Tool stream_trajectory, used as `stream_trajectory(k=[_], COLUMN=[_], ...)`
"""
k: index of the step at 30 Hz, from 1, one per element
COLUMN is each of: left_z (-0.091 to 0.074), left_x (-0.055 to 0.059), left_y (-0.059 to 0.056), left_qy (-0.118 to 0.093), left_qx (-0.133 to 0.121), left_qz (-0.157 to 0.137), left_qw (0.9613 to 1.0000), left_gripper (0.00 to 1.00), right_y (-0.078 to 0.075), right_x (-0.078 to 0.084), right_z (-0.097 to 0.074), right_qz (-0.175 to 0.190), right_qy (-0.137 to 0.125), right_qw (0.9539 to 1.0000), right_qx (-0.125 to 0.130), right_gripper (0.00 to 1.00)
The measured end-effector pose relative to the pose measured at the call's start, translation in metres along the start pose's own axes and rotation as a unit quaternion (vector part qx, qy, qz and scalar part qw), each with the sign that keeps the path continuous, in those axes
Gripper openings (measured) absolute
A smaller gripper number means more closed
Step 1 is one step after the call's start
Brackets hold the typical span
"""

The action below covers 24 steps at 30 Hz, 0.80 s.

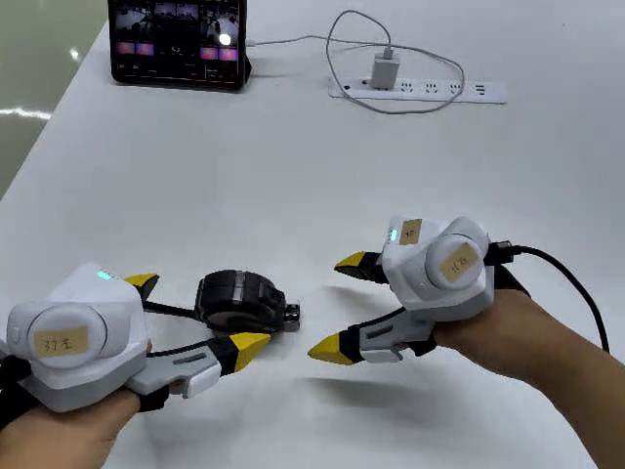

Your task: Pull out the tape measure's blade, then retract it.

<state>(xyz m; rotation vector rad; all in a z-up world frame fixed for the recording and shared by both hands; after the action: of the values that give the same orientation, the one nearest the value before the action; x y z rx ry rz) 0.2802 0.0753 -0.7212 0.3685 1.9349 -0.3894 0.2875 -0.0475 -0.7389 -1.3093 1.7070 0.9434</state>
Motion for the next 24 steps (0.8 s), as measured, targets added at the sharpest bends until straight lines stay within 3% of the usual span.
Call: stream_trajectory(k=[9, 24], left_z=[-0.007, -0.018], left_x=[-0.003, -0.007], left_y=[-0.006, -0.006], left_qy=[0.001, 0.003], left_qx=[0.038, 0.062], left_qz=[0.027, 0.047], left_qw=[0.9989, 0.9969], left_gripper=[0.92, 0.92], right_y=[-0.002, 0.0], right_x=[0.002, -0.004], right_z=[-0.018, -0.043], right_qz=[0.009, 0.018], right_qy=[-0.007, -0.021], right_qw=[0.9996, 0.9979], right_qx=[0.025, 0.059], right_gripper=[0.72, 0.8])
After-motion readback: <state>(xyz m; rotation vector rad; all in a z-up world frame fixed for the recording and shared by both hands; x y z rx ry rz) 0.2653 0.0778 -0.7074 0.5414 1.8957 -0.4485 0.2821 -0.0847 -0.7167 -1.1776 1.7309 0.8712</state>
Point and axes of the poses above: the centre of the closed fingertips' face, and the gripper's own axes: z roughly forward along the fingers, y roughly to its left, x roughly out of its underside, the point moved 1 cm from there along -z, roughly backward along the fingers, and after that the axes turned 14 degrees about -y, right-handed, at the moved point
